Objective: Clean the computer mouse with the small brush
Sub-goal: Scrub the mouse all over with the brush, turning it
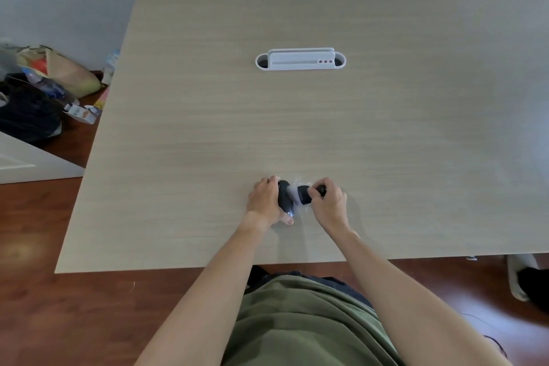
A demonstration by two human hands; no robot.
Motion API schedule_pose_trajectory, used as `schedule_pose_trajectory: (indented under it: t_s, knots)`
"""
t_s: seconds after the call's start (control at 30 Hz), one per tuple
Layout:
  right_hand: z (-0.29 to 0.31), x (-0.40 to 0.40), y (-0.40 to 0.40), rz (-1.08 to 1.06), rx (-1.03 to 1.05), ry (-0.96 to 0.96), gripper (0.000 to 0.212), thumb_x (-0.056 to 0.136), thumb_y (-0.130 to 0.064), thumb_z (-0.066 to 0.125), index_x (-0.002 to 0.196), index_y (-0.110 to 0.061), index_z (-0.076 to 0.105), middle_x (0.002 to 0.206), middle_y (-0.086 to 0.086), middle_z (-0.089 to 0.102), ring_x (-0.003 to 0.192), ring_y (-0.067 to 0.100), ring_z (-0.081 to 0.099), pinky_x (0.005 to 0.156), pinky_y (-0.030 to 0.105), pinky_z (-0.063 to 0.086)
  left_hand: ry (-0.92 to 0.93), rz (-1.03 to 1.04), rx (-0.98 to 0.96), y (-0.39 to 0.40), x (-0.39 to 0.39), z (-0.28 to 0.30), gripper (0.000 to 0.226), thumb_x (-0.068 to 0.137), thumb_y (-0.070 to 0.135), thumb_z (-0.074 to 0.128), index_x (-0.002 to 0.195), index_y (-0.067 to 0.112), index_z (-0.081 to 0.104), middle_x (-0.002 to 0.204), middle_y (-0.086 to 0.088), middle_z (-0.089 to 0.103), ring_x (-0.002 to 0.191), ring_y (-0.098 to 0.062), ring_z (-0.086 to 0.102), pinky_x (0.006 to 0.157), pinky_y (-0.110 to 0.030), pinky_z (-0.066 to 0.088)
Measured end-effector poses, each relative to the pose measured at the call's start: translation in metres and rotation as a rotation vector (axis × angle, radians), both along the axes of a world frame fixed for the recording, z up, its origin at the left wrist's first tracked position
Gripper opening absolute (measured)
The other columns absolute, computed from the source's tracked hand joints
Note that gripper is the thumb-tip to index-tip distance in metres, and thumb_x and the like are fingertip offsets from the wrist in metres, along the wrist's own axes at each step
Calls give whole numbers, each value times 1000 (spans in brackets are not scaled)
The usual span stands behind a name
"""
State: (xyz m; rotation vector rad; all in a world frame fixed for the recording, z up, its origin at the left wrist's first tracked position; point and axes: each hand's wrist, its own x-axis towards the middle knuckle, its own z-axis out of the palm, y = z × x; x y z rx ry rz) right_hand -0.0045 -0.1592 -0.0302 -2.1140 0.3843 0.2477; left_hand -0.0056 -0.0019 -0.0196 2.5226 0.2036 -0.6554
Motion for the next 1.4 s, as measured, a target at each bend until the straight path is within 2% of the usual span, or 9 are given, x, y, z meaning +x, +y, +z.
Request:
schedule_pose_trajectory:
  t_s: [0.13, 0.3, 0.5, 0.7, 0.83, 1.0, 1.2, 1.27, 1.4]
  knots:
    - [7, -1, -3, -56, 34, -111, 6, 88, -5, 58, 82, -5, 60, 69, -4, 57, 65, 10, 50, 55, 11, 38, 2, 0, -6, -1, 0, -1, 102, 47, 33, 96, 133, 15, 44, 128, -4, 51, 121, -27, 47, 97, -38, 45]
    - [5, 0, 1, 132, 61, 29, 5, 85, -8, 63, 80, -8, 65, 69, -6, 59, 64, 8, 51, 56, 18, 38, -2, -21, -12, -1, 1, -1, 104, 45, 29, 96, 134, 12, 44, 130, -4, 53, 122, -26, 48, 97, -37, 45]
    - [12, 10, 4, -74, -6, -39, 8, 91, -13, 57, 88, -8, 61, 74, -6, 58, 69, 5, 52, 56, 18, 38, 12, -22, -12, 0, 1, 0, 100, 42, 29, 95, 128, 16, 47, 124, 0, 57, 118, -26, 52, 91, -39, 48]
    - [18, 25, 15, 92, 57, 57, 10, 86, -16, 64, 84, -7, 67, 70, -5, 60, 64, 12, 54, 60, 25, 44, 22, 20, -52, -2, 1, 3, 119, 46, 24, 95, 141, 12, 26, 124, -7, 58, 119, -30, 51, 92, -41, 50]
    - [21, 31, 20, -19, -31, 13, 10, 87, -19, 62, 85, -9, 63, 70, -8, 57, 68, 8, 50, 63, 31, 45, 47, 10, -39, -1, 0, 3, 121, 49, 25, 94, 146, 11, 22, 131, -7, 53, 124, -30, 47, 96, -42, 48]
    - [30, 26, 26, 5, 140, 2, 7, 82, -14, 62, 77, -9, 64, 64, -4, 58, 58, 13, 52, 53, 21, 39, 47, 10, -46, 1, 0, 2, 94, 49, 27, 93, 126, 10, 41, 119, -4, 57, 115, -26, 52, 92, -38, 49]
    - [15, 10, 6, 90, 15, 96, 6, 84, -14, 63, 80, -10, 63, 69, -4, 59, 64, 14, 53, 56, 25, 40, 17, 50, -99, 2, -4, 2, 122, 46, 24, 95, 146, 13, 25, 127, -9, 56, 118, -30, 52, 95, -43, 49]
    - [15, 6, 0, 35, -34, 42, 6, 86, -13, 61, 81, -9, 62, 71, -5, 59, 70, 14, 53, 58, 26, 41, 11, 30, -89, 2, -4, 3, 122, 47, 25, 95, 147, 12, 25, 128, -9, 56, 119, -31, 51, 95, -43, 49]
    - [19, -7, -8, 90, 50, 32, 7, 83, -9, 61, 76, -10, 60, 66, -1, 59, 59, 16, 50, 55, 26, 40, -23, 2, -60, 3, -5, 4, 112, 48, 29, 94, 141, 12, 34, 126, -7, 58, 117, -29, 54, 93, -41, 49]
